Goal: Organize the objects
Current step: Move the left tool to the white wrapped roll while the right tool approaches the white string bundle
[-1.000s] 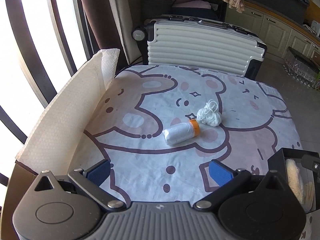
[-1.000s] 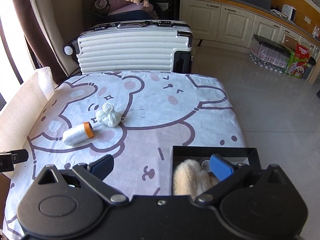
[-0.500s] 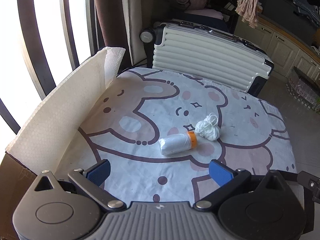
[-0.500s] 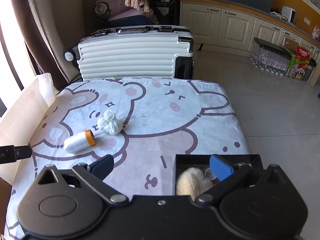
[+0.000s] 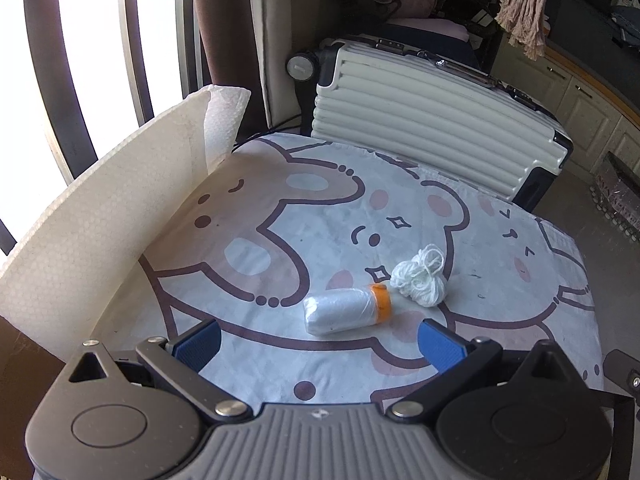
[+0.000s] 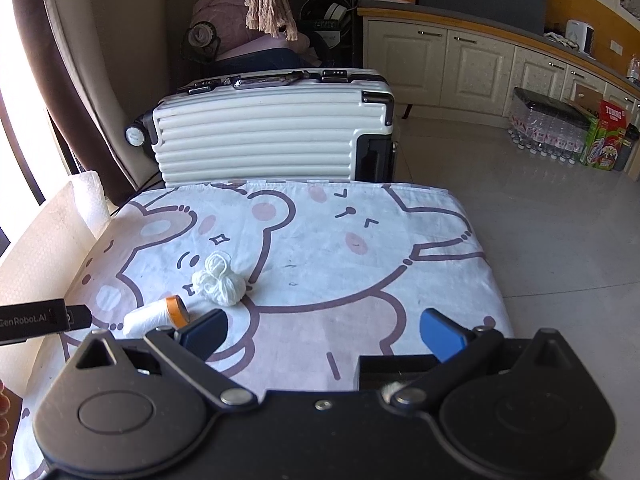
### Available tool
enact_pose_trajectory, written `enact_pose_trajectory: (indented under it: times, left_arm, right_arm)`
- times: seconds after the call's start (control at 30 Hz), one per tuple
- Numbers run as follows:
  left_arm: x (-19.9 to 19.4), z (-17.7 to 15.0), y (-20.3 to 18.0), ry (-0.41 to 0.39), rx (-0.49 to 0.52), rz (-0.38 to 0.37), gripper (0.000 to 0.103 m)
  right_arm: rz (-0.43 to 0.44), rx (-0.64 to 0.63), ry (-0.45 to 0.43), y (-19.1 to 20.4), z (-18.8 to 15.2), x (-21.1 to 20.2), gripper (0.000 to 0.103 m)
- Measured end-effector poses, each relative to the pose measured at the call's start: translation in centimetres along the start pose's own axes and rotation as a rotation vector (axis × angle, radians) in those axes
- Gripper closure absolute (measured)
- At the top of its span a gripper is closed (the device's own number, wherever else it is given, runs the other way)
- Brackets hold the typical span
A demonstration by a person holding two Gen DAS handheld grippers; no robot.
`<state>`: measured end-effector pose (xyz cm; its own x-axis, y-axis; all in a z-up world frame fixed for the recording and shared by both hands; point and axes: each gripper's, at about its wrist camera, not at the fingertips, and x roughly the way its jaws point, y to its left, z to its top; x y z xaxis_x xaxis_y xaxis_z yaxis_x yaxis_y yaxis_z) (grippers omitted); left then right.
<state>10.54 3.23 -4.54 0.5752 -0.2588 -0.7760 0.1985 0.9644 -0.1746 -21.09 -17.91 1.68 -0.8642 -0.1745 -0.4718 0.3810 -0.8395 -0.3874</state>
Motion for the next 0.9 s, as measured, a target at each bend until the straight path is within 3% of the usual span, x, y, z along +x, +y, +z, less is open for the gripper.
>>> enact_pose_trajectory:
  times: [0.6, 0.9]
  left_arm:
    - [6.5, 0.8, -0.9, 0.048, -0.04, 0.062, 0.0]
    - [9.7, 1.0, -1.6, 0.072, -0.046, 0.049, 0.0]
  right_arm:
    - [0.035, 0.017, 0.041, 1.1, 1.4, 8.2, 0.0]
    - [0.064, 0.038, 0.057, 1.9, 1.9, 11.6, 0.0]
